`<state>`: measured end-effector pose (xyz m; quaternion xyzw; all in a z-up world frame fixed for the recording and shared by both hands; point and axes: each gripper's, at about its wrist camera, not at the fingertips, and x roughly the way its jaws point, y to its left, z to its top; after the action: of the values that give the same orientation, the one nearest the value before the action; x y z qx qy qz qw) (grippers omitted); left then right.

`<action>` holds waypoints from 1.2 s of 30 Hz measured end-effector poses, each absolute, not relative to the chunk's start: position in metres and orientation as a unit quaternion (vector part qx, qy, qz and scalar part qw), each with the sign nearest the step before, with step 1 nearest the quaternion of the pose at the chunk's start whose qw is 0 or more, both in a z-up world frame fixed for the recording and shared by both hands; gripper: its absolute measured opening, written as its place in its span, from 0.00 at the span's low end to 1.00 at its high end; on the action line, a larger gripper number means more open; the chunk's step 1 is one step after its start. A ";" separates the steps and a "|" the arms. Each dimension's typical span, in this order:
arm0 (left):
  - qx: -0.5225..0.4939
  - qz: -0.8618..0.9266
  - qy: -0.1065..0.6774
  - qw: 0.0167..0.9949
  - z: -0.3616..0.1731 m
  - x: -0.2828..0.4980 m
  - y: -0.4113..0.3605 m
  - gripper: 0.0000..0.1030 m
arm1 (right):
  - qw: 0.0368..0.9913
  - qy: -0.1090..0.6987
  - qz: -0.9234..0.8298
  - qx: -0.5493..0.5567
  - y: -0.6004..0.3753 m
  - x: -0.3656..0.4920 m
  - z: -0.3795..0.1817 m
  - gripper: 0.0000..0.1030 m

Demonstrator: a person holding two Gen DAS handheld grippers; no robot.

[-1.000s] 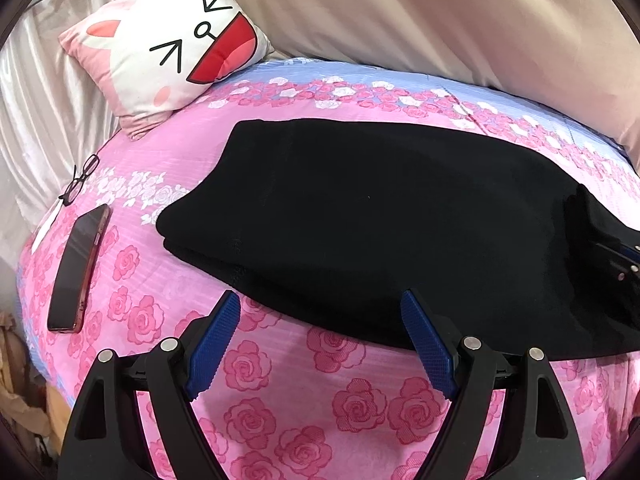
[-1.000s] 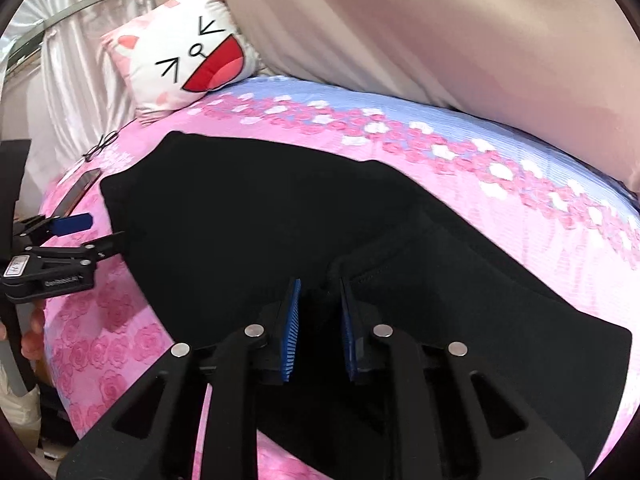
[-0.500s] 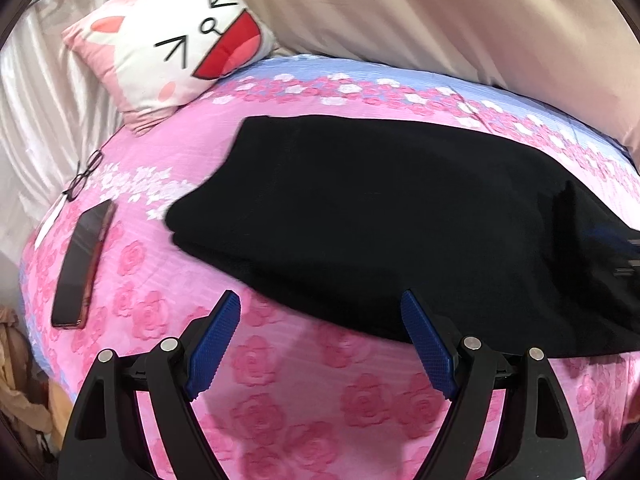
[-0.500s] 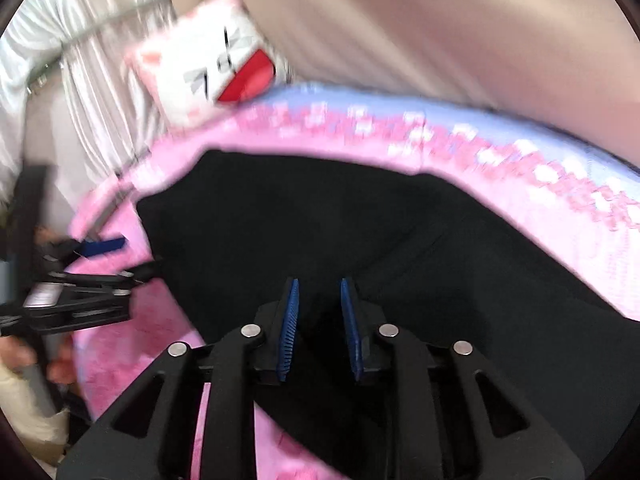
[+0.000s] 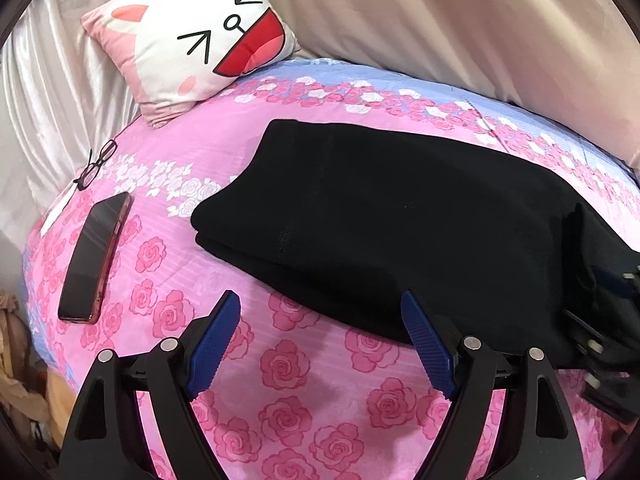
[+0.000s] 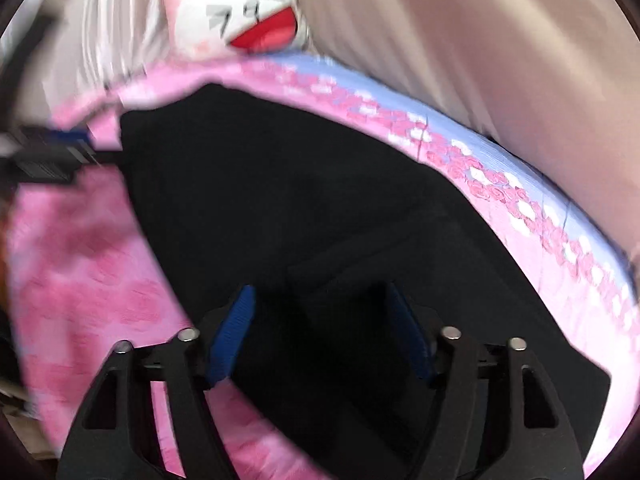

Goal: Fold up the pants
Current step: 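Press the folded trousers flat with the right gripper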

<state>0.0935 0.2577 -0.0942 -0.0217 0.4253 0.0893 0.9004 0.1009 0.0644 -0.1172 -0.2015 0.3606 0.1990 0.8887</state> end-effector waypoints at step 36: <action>-0.110 0.055 0.431 0.894 -0.087 0.108 0.273 0.78 | 0.897 0.393 0.175 -0.104 0.022 0.152 -0.078 0.84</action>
<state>0.1076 0.2729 -0.0870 -0.1104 0.4308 0.0546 0.8940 0.1520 0.0220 -0.0784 -0.1035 0.3926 0.1749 0.8970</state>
